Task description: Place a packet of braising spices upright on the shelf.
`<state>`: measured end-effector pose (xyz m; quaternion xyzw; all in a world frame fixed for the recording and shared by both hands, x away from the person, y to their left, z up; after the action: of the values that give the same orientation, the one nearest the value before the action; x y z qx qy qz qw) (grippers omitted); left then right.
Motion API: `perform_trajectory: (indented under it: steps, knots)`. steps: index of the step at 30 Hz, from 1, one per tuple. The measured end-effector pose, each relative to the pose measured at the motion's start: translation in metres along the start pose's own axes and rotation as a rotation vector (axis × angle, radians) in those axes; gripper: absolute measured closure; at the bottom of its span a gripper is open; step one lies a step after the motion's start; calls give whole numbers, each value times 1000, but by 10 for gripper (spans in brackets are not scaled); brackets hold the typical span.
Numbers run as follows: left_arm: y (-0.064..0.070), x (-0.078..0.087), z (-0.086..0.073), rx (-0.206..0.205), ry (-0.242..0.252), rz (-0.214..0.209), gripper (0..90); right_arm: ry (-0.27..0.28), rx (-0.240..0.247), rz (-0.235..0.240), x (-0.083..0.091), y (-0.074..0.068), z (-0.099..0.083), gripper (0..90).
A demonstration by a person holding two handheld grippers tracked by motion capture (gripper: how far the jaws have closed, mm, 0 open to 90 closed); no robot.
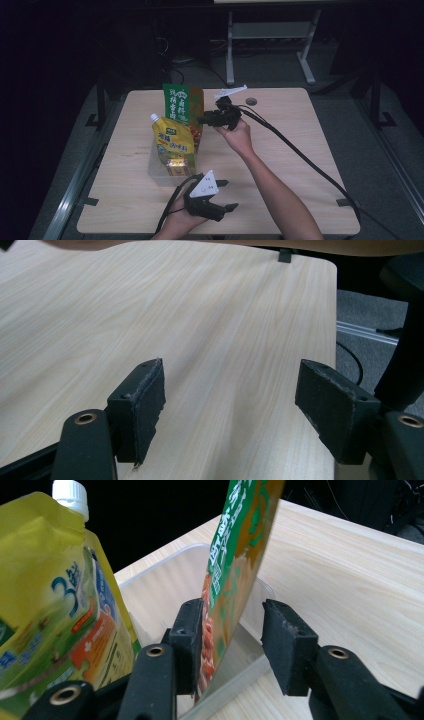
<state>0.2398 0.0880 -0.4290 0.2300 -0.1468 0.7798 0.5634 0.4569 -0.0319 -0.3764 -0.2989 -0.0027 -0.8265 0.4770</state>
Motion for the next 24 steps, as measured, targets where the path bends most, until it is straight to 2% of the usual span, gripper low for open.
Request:
perform_trajectory:
  steps: [13, 18, 24]
  knots:
    - [-2, -2, -2, 4, -12, 15, 264, -8, -13, -14, 30, 10, -8, 490]
    - [-2, -1, -3, 20, -10, 16, 262, -15, -21, -18, 39, 13, -12, 455]
    - [-4, -2, -3, 20, -15, 18, 261, -11, -27, -13, 48, 16, -15, 432]
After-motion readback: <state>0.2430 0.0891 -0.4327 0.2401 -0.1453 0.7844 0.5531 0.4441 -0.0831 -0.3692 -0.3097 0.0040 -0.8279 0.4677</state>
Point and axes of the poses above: each handheld gripper's, and its own axes: x roughly backward along the jaws, z roughly out of its top, y roughly to its right, the point moved 1 cm from there along -x, roughly forward along the jaws, and after that the axes turned 1 degree about -z, right-handed, at the moved point
